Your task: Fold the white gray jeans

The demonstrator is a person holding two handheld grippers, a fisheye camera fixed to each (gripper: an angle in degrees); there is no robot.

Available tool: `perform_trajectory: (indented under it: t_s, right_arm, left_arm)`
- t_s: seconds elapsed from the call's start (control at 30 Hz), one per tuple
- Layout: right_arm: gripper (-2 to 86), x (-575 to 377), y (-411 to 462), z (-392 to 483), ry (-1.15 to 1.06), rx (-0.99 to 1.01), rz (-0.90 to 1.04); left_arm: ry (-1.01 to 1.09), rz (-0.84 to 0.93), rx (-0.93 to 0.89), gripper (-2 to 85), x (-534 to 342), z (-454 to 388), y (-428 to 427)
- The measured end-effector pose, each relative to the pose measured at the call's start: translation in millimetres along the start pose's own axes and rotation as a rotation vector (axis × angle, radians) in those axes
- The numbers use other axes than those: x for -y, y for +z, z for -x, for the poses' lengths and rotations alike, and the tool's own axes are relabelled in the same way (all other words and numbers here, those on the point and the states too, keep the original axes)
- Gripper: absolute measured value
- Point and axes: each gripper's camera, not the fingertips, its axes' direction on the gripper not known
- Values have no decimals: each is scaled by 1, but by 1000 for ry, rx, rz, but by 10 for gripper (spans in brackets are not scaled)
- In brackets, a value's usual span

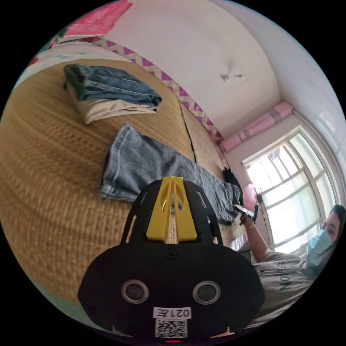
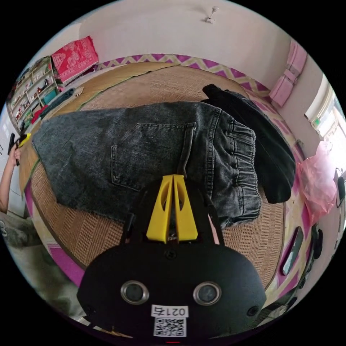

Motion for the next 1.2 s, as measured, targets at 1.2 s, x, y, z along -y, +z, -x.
perform_trajectory:
  t_s: [1.2]
  right_arm:
    - [-7, -253, -107, -59, 352, 288, -233]
  left_arm:
    - [-128, -312, -23, -8, 107, -146, -141]
